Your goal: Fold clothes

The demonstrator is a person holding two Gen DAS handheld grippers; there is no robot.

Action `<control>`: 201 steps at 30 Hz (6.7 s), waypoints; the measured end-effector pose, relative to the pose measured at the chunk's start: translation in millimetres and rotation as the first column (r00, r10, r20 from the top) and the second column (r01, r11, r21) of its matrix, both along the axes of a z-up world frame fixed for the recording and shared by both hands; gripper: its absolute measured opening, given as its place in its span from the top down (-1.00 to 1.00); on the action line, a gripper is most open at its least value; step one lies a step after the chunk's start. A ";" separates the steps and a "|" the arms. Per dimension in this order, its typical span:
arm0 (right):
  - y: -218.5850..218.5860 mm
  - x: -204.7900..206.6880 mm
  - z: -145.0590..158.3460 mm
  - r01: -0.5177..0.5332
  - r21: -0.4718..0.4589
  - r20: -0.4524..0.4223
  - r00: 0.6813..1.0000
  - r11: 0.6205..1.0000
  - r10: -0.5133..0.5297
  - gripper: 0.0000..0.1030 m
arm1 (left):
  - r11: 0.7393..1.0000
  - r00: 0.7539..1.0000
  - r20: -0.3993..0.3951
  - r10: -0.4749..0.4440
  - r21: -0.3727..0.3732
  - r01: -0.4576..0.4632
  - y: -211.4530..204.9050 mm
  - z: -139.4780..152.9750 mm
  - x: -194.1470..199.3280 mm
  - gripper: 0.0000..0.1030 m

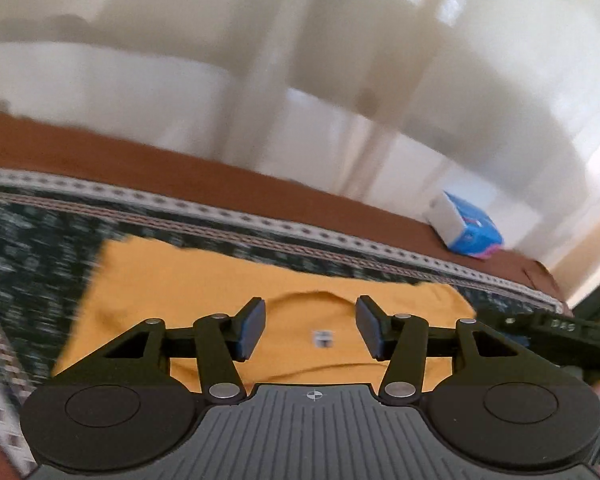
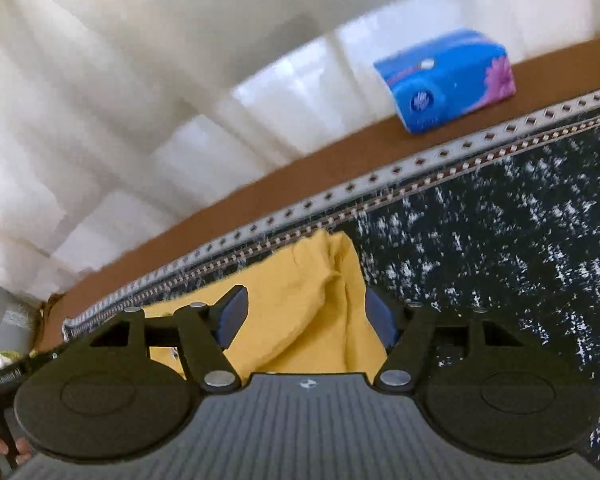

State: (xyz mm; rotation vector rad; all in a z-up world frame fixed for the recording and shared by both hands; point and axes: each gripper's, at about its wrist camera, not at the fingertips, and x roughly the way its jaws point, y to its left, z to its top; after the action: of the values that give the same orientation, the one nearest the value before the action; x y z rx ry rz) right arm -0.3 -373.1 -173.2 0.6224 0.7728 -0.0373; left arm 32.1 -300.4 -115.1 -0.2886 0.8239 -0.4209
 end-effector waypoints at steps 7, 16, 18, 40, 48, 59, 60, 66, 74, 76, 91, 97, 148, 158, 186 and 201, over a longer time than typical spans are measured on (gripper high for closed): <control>-14.5 2.5 -25.4 -0.040 0.124 -0.032 0.999 0.992 0.044 -0.29 | 0.998 0.996 -0.072 -0.059 0.001 0.059 -30.4 -25.1 14.6 -0.27; -22.5 1.4 -43.6 -0.081 0.286 0.005 0.997 0.955 0.083 -0.15 | 0.993 0.992 -0.071 -0.102 0.052 0.106 -31.6 -53.0 13.2 -0.27; -20.6 0.1 -46.3 -0.082 0.284 0.012 0.997 0.955 0.082 -0.10 | 0.990 0.992 -0.050 -0.113 0.074 0.117 -35.1 -53.9 11.6 -0.27; 4.1 11.4 7.9 -0.058 0.175 -0.042 0.997 0.983 0.067 0.67 | 0.997 0.989 -0.125 -0.075 -0.007 0.075 -8.8 -42.0 -6.2 -0.26; 54.0 22.8 71.5 -0.192 0.147 0.058 0.981 0.970 0.185 0.68 | 0.996 0.999 -0.035 -0.015 -0.084 0.012 57.4 -4.1 -20.8 -0.30; 204.0 82.4 58.1 -0.447 0.096 0.020 0.894 0.889 0.447 0.67 | 0.976 0.980 -0.032 0.197 -0.087 -0.199 149.5 1.5 -28.3 -0.35; 212.5 85.3 50.5 -0.448 0.091 0.007 0.893 0.889 0.450 0.68 | 0.975 0.979 -0.035 0.203 -0.082 -0.205 153.7 0.5 -29.5 -0.35; 245.7 96.1 13.1 -0.452 0.077 -0.060 0.888 0.889 0.456 0.64 | 0.973 0.974 -0.052 0.220 -0.068 -0.223 167.8 -4.5 -35.0 -0.36; 243.4 90.5 5.8 -0.497 0.222 0.045 0.865 0.839 0.500 -0.09 | 0.981 0.982 -0.041 0.184 -0.051 -0.186 161.2 -1.1 -23.5 -0.36; 229.3 83.3 17.7 -0.479 0.235 0.104 0.878 0.846 0.468 -0.07 | 0.985 0.986 -0.032 0.163 -0.054 -0.164 157.7 3.1 -22.4 -0.37; 134.5 28.6 12.3 -0.259 0.098 -0.006 0.965 0.961 0.261 -0.10 | 1.000 0.995 -0.101 0.015 -0.009 -0.016 94.4 -20.7 0.6 -0.45; 145.3 21.8 -20.8 -0.250 0.156 -0.080 0.961 0.956 0.264 -0.04 | 0.995 0.990 -0.123 0.072 0.073 -0.063 94.1 -28.5 8.7 0.74; 165.8 90.8 -7.2 -0.304 -0.058 0.023 0.952 0.951 0.306 0.22 | 0.999 0.999 0.036 0.029 0.019 -0.030 97.0 -17.4 57.1 0.03; 143.9 48.7 2.2 -0.249 0.078 0.009 0.968 0.965 0.249 -0.18 | 0.991 0.986 -0.106 0.126 -0.034 -0.131 139.8 -31.3 22.3 -0.36; 150.6 50.7 -46.0 -0.115 0.356 -0.107 0.981 0.927 0.163 -0.21 | 0.997 0.978 -0.207 0.005 -0.079 -0.022 126.1 -52.1 47.9 -0.14; 151.1 31.4 3.1 -0.152 0.279 -0.037 0.985 0.948 0.169 0.77 | 0.999 0.997 -0.077 -0.031 -0.043 0.028 118.8 1.3 13.1 0.69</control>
State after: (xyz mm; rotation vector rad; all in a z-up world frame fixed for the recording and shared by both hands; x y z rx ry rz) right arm 31.1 -222.0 -170.1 0.8225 0.8940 0.2055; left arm 45.2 -181.5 -113.8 -0.3339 0.8966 -0.4578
